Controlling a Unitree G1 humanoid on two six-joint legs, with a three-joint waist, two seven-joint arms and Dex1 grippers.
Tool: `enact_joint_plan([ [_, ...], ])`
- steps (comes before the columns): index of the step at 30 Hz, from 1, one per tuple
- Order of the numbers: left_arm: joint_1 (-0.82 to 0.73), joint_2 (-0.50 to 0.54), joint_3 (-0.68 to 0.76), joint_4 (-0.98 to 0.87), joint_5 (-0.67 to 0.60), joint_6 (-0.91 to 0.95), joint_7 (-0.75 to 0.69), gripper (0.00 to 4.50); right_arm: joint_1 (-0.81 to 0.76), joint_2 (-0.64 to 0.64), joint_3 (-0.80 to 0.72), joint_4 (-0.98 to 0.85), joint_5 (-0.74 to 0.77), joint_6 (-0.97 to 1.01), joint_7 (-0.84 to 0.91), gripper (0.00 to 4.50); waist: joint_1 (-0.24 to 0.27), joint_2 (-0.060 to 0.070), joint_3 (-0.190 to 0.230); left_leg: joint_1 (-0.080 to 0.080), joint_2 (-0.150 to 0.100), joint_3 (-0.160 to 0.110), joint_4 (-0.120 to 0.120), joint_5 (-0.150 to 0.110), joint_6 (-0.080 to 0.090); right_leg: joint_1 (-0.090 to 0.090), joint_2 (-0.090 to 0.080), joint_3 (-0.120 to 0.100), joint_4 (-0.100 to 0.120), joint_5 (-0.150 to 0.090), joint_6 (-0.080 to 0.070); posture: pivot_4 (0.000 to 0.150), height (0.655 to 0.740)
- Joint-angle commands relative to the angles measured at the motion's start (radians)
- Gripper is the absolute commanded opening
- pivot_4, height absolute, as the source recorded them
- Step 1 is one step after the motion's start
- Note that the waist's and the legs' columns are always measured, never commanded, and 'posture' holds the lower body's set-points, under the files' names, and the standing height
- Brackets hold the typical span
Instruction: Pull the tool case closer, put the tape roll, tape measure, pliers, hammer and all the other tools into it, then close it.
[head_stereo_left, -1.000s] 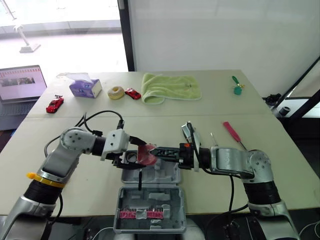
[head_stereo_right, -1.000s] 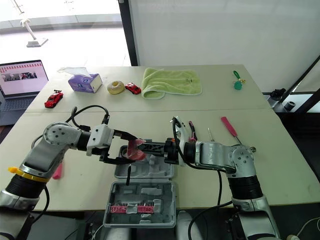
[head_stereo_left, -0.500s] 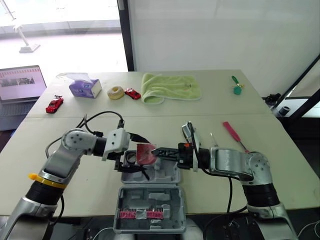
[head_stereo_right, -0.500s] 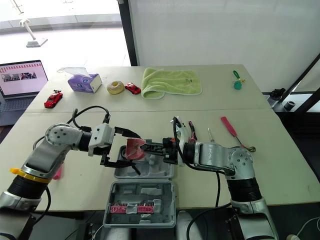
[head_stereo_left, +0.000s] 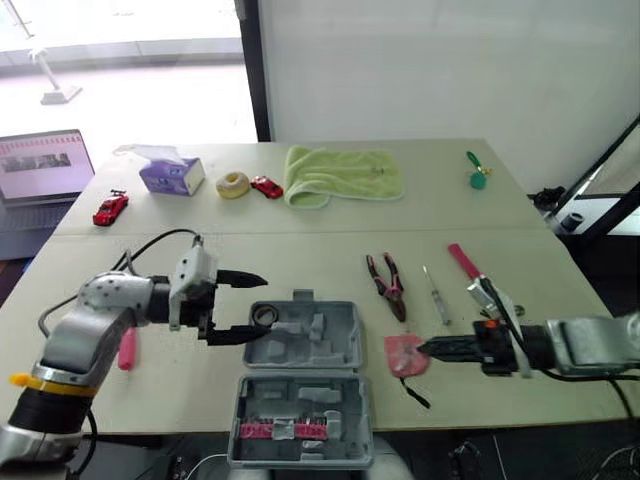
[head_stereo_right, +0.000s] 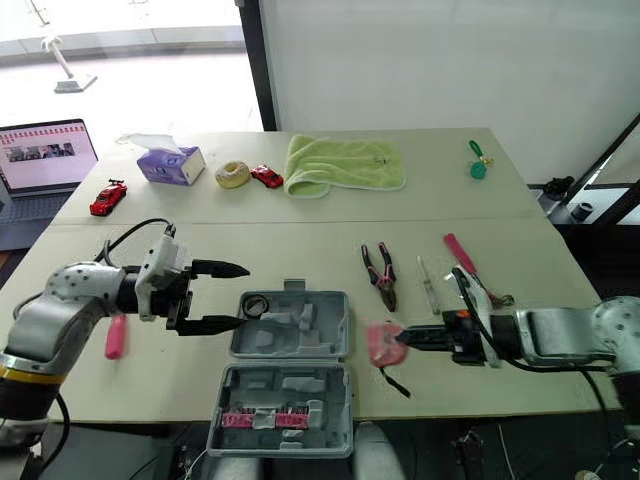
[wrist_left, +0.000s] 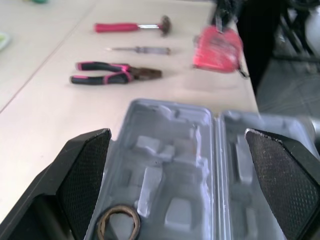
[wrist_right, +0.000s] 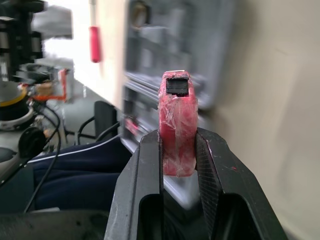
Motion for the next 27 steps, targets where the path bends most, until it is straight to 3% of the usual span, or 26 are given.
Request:
enact_joint_plan([
  [1,0.127,0.040,0.088,-0.036,-0.051,-0.004,-0.037,4.50,0.064,0.018,0.007,-0.042,0.026,-0.072,-0.059,0.38,-0.004,0.000,0.000,0.001,0.000,0.000,0.000,0.000,0.000,0.000,0.000,0.001,0.000,0.000,0.000,0.150,0.7400],
  [10,0.217,0.038,0.106,0.072,-0.021,-0.238,-0.195,4.50,0.127,0.163,0.028,-0.073,0.026,-0.186,-0.229,0.38,0.026,0.000,0.000,-0.001,-0.001,0.003,0.003,0.000,0.000,0.000,-0.001,0.003,-0.002,-0.002,-0.003,0.150,0.7400],
  [20,0.222,0.031,0.082,0.086,0.005,-0.299,-0.219,4.50,0.162,0.073,0.120,-0.055,0.026,-0.179,-0.351,0.38,0.025,-0.001,0.000,-0.001,0.000,0.003,0.002,0.000,0.000,0.001,-0.001,0.003,-0.002,-0.002,-0.003,0.150,0.7400],
  [27,0.244,0.035,0.074,0.079,0.007,-0.323,-0.227,4.50,0.170,0.089,0.147,-0.053,-0.030,-0.209,-0.392,0.38,0.025,-0.003,-0.001,0.001,0.000,0.003,0.002,0.000,0.000,0.003,-0.001,0.003,-0.003,-0.002,-0.004,0.150,0.7400],
])
